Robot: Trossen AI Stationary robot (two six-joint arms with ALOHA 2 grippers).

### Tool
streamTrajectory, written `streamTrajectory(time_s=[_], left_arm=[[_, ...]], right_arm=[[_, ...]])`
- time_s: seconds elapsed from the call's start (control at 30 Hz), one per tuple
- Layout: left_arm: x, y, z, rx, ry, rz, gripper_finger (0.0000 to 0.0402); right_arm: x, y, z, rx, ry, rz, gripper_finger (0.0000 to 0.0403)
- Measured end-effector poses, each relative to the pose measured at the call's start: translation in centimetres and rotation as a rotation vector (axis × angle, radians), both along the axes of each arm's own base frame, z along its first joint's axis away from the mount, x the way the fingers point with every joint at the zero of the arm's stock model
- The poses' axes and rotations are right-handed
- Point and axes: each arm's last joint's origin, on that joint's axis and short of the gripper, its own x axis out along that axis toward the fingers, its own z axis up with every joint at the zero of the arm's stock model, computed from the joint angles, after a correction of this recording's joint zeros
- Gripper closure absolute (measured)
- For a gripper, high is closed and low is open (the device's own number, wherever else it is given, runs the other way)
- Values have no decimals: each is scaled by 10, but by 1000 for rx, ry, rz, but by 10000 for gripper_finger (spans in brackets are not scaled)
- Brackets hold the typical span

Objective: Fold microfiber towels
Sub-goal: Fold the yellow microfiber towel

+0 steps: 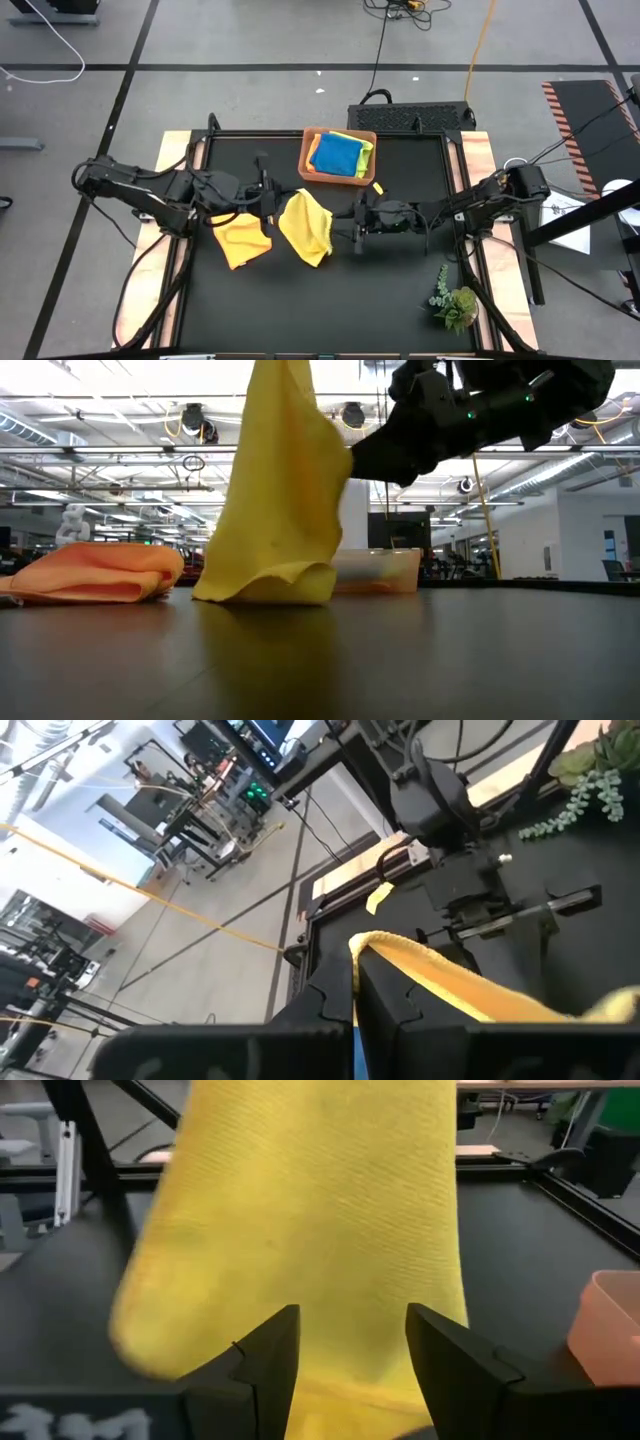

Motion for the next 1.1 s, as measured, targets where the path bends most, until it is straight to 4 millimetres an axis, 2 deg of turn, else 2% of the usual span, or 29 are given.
streamTrajectory(time_s=[0.2,0.4,0.67,0.8,1.1], left_arm=[[0,1,-1,0,5,5,400],[1,6,-2,-16,17,30,400],[2,13,-2,-33,4,61,398],[2,17,-2,-33,5,77,398],[3,23,-1,-40,0,100,395]], right_arm=[[-4,7,11,38,-38,26,225],[-6,26,17,64,-97,98,225],[-3,40,11,40,-113,6,225],[4,44,10,16,-96,-37,225],[37,53,3,-14,-11,-57,225]])
